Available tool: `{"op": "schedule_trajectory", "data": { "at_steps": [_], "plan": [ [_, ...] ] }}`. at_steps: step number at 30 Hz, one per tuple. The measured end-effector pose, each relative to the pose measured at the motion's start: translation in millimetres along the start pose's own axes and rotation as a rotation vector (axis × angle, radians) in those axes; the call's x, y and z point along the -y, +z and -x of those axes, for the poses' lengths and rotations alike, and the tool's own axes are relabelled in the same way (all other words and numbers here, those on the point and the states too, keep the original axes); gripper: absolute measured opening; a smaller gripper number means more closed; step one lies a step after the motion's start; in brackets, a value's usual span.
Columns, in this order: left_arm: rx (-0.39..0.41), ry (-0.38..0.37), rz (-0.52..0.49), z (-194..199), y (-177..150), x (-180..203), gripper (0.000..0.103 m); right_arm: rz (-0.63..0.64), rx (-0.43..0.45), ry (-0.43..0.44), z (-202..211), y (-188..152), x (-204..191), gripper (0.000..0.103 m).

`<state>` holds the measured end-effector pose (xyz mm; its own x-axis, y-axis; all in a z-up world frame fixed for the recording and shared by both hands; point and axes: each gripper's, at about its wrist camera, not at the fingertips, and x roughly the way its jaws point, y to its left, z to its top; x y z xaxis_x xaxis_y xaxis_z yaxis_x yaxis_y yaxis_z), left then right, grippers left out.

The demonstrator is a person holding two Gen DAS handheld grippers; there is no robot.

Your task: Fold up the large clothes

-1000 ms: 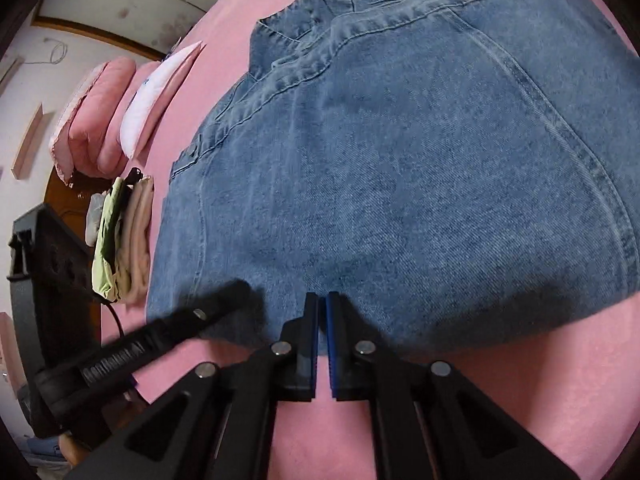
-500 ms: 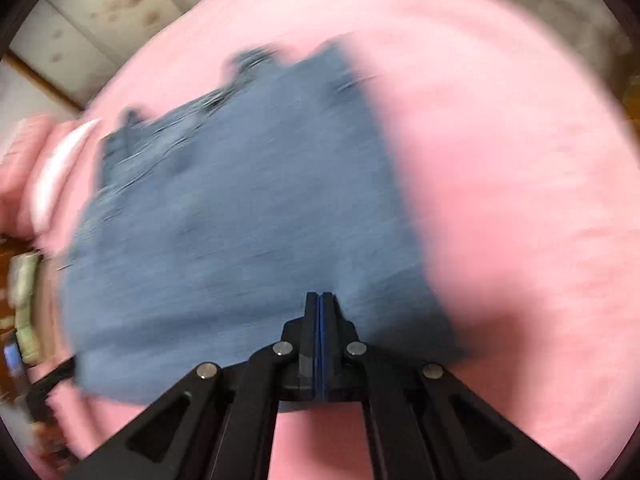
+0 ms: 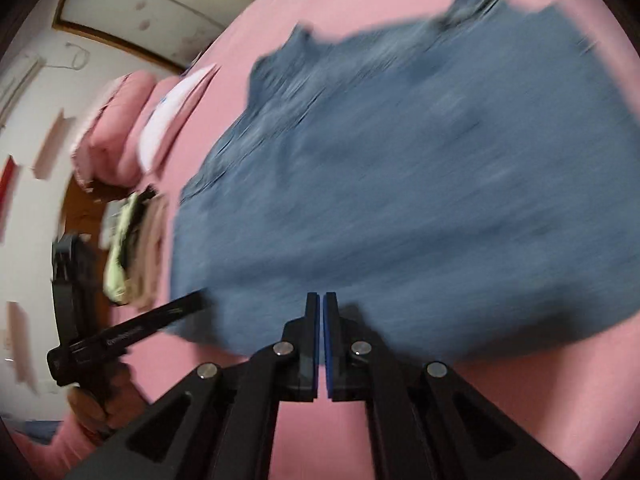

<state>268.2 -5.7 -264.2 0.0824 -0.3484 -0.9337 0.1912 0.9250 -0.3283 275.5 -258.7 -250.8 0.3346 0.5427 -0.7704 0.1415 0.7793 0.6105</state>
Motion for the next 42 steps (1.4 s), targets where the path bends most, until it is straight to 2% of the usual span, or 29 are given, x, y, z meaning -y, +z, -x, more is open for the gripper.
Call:
{"op": "schedule_trajectory", "data": {
  "at_steps": [3, 8, 11, 13, 17, 20, 24, 26, 27, 28, 30, 31, 32, 33, 34, 35, 36, 38, 39, 40, 41, 42],
  "plan": [
    [-0.011, -0.035, 0.015, -24, 16, 10, 0.008, 0.002, -0.036, 0.001, -35, 7, -13, 0.001],
    [0.049, -0.091, 0.108, -40, 49, -5, 0.008, -0.060, 0.014, 0.057, -61, 43, -2, 0.000],
    [0.114, -0.056, 0.145, -46, 79, -13, 0.007, -0.065, 0.015, 0.072, -84, 71, 1, 0.000],
    [0.157, -0.043, 0.165, -50, 96, -15, 0.007, -0.034, 0.059, 0.080, -85, 83, -3, 0.000],
    [0.210, 0.018, 0.164, -54, 118, -12, 0.006, 0.027, 0.057, 0.083, -92, 104, -5, 0.000],
    [0.223, 0.039, 0.178, -55, 130, -14, 0.006, 0.078, 0.061, 0.078, -95, 115, -10, 0.000],
    [0.216, 0.033, 0.180, -59, 139, -14, 0.005, 0.063, 0.063, 0.092, -104, 127, -13, 0.000],
    [0.216, 0.047, 0.174, -58, 142, -16, 0.001, 0.057, 0.091, 0.083, -103, 131, -11, 0.000],
    [0.220, 0.048, 0.172, -43, 136, -32, 0.001, 0.058, 0.127, 0.055, -98, 134, -8, 0.000],
    [0.226, 0.054, 0.181, -40, 138, -37, 0.001, 0.055, 0.159, -0.015, -93, 138, -5, 0.000],
    [0.238, 0.071, 0.211, -33, 138, -46, 0.001, 0.012, 0.177, -0.031, -81, 151, 10, 0.000],
    [0.256, 0.137, 0.232, -25, 138, -54, 0.001, -0.015, 0.172, -0.029, -76, 156, 19, 0.000],
    [0.270, 0.141, 0.236, -19, 137, -63, 0.001, -0.022, 0.177, -0.042, -69, 157, 27, 0.000],
    [0.270, 0.106, 0.242, -16, 136, -69, 0.001, -0.009, 0.198, -0.096, -59, 158, 33, 0.000],
    [0.276, 0.126, 0.266, -11, 135, -80, 0.001, 0.010, 0.219, -0.122, -45, 158, 43, 0.000],
    [0.286, 0.241, 0.270, -5, 135, -88, 0.001, 0.013, 0.239, -0.169, -33, 158, 53, 0.000],
    [0.305, 0.322, 0.257, 1, 135, -98, 0.001, 0.012, 0.255, -0.194, -20, 158, 66, 0.000],
    [0.333, 0.387, 0.271, 12, 135, -122, 0.001, -0.017, 0.302, -0.258, 10, 159, 95, 0.000],
    [0.326, 0.425, 0.283, 15, 136, -135, 0.001, -0.035, 0.327, -0.330, 24, 159, 105, 0.000],
    [0.317, 0.451, 0.288, 16, 136, -146, 0.001, -0.035, 0.352, -0.415, 37, 159, 114, 0.000],
    [0.307, 0.433, 0.288, 15, 136, -155, 0.001, -0.030, 0.357, -0.427, 43, 162, 119, 0.000],
    [0.300, 0.398, 0.289, 15, 136, -162, 0.001, -0.034, 0.368, -0.517, 50, 162, 122, 0.000]
  ]
}}
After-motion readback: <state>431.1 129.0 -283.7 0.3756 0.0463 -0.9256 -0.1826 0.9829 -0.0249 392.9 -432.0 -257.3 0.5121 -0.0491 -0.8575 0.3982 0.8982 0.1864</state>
